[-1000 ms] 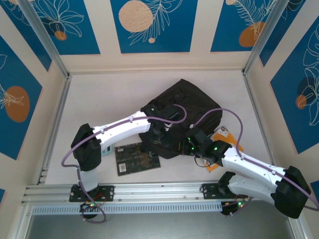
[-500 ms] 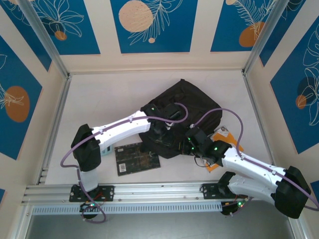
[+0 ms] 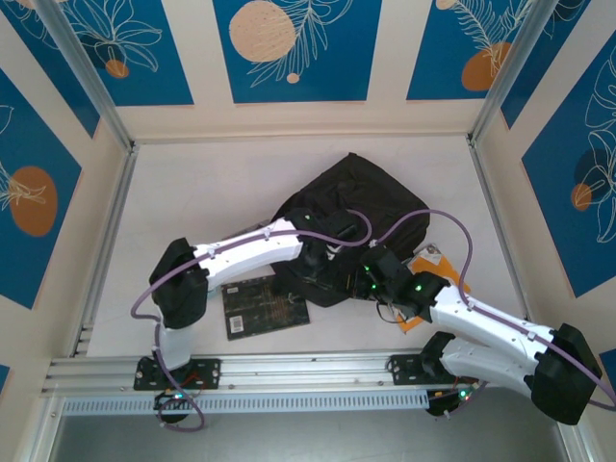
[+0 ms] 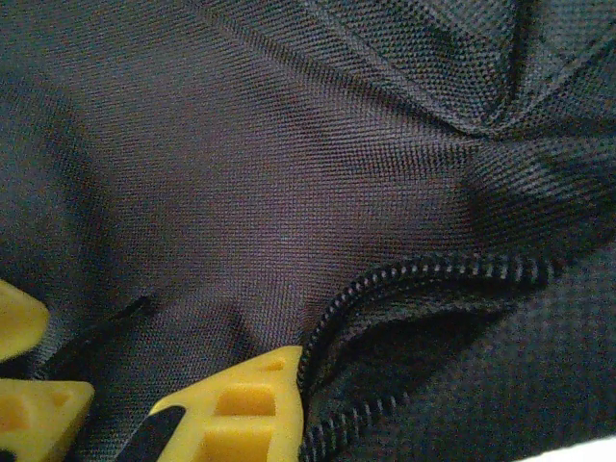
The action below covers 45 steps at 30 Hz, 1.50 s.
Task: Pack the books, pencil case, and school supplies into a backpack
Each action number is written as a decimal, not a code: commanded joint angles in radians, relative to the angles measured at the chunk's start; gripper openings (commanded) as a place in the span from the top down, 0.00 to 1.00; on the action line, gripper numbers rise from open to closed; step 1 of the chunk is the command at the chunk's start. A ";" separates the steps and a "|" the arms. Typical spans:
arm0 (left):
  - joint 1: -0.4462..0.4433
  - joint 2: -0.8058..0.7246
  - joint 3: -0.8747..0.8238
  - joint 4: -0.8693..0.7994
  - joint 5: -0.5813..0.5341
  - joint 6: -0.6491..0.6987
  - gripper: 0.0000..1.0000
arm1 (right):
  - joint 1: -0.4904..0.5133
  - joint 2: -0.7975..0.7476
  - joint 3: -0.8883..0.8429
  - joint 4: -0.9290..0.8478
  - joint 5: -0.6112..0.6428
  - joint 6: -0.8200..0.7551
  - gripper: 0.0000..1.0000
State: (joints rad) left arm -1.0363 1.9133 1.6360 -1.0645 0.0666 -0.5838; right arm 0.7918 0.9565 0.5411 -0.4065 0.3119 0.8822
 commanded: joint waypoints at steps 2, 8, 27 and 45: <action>-0.022 0.012 0.005 -0.010 0.021 0.050 0.89 | -0.013 -0.027 -0.009 0.032 0.044 0.006 1.00; -0.017 -0.029 0.012 0.003 0.005 0.048 1.00 | -0.020 -0.021 -0.021 0.036 0.042 0.009 1.00; 0.042 -0.313 -0.186 0.140 -0.126 -0.040 1.00 | -0.068 -0.032 -0.029 0.010 0.030 0.038 1.00; 0.042 -0.498 -0.379 0.474 -0.096 -0.038 1.00 | -0.076 -0.193 -0.013 0.052 -0.102 -0.079 0.26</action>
State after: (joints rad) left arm -1.0039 1.4948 1.3102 -0.7403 -0.0124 -0.6224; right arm 0.7238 0.8093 0.5251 -0.3588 0.2344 0.8501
